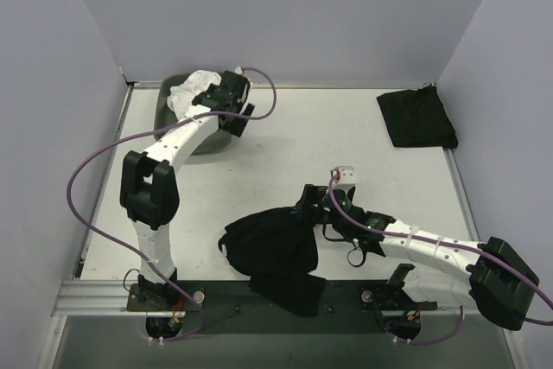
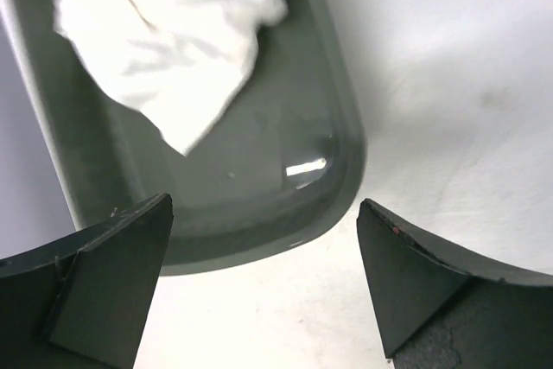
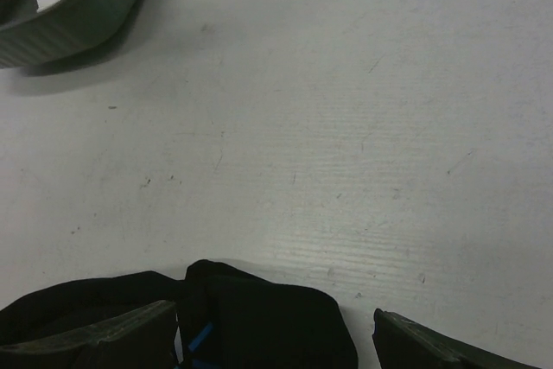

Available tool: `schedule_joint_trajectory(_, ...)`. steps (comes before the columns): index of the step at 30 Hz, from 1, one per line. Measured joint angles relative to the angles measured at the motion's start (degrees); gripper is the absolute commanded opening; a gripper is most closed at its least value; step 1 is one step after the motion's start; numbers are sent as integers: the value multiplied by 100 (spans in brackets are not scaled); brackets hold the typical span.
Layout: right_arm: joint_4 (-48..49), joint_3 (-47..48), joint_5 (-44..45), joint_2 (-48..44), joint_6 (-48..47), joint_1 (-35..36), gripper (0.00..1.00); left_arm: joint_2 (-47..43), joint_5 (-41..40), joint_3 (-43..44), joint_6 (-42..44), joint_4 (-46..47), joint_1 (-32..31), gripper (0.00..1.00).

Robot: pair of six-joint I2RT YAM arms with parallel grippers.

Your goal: Fold and stack the t-shirts

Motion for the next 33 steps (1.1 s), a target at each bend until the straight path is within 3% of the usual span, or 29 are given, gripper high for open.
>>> schedule_joint_trajectory(7, 20, 0, 7, 76, 2, 39, 100, 105, 181, 1759, -481, -319, -800, 97)
schedule_joint_trajectory(11, 0, 0, 57, 81, 0, 90, 100, 885, 579, 2573, -730, -407, -1290, 97)
schedule_joint_trajectory(15, -103, 2, 125, 55, -2, 107, 100, 1906, 892, 3176, -975, -669, -1373, 97)
schedule_joint_trajectory(21, -363, 2, 280, -286, -7, 111, 100, 3119, 1537, 3770, -1574, -986, -892, 97)
schedule_joint_trajectory(28, -496, 0, 354, -457, -2, 144, 100, 3403, 2166, 3856, -2074, -997, 192, 98)
schedule_joint_trajectory(33, -509, 0, 354, -442, 2, 151, 100, 3541, 2271, 4033, -2184, -942, 551, 98)
